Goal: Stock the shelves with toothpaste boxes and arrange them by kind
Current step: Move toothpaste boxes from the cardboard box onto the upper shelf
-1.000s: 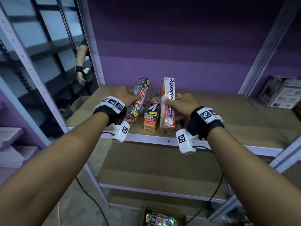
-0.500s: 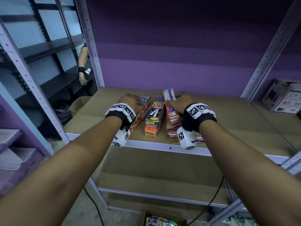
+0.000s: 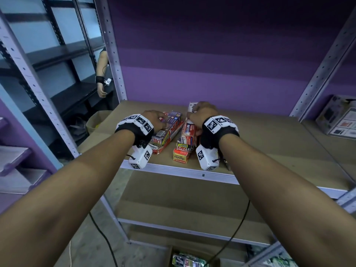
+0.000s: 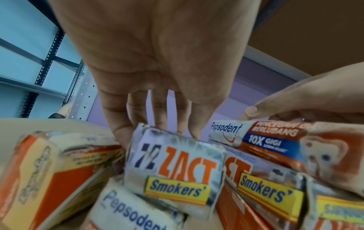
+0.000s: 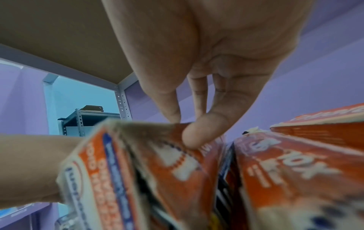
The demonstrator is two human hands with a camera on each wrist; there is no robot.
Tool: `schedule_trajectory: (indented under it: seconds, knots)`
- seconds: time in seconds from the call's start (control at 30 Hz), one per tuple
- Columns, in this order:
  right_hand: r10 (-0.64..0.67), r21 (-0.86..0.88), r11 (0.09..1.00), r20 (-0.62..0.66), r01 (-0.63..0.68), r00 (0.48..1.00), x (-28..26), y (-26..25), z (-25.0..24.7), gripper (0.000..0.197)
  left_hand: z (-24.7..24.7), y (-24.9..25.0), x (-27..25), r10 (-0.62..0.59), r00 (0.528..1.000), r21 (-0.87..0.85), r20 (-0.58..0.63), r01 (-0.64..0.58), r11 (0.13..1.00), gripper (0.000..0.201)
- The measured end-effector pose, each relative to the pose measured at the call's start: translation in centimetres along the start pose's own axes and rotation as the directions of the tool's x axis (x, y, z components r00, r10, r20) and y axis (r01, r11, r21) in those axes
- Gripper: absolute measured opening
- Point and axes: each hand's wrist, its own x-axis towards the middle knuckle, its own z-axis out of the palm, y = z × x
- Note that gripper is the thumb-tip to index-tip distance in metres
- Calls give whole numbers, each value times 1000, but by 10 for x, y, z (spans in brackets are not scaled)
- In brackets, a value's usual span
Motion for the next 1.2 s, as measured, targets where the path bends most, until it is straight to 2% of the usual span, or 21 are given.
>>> schedule_trajectory:
  seconds: [0.27,0.4,0.67,0.8,0.97,1.03,1.13,1.2]
  knots:
    - [-55,-76,995,84,62,995,-4,-8,-6,32,-2,2,-13,87,996,133,2,-87,987,37]
    - [-108,-3,994,137,109,985,-9,5,-17,24,-14,7,-19,174,984,178,-42,-164,970,34]
    - [-272,-127,946,190,299,943,-30,27,-64,20,-48,32,-44,353,934,231,-59,-331,915,39]
    - [-286,-126,936,276,329,918,-51,41,-77,19,-49,45,-65,425,904,154,46,-427,891,39]
    - [-295,-92,932,366,350,883,-83,60,-80,10,-32,52,-94,549,833,74,75,-554,829,26]
    - [-298,-64,933,411,353,862,-98,68,-79,10,-23,54,-106,563,820,34,100,-568,822,21]
    - [-286,-69,931,469,358,835,-119,81,-76,10,-9,55,-124,590,806,15,48,-591,807,18]
    - [-275,-69,932,503,355,819,-129,91,-70,10,0,55,-134,580,811,-21,75,-580,814,18]
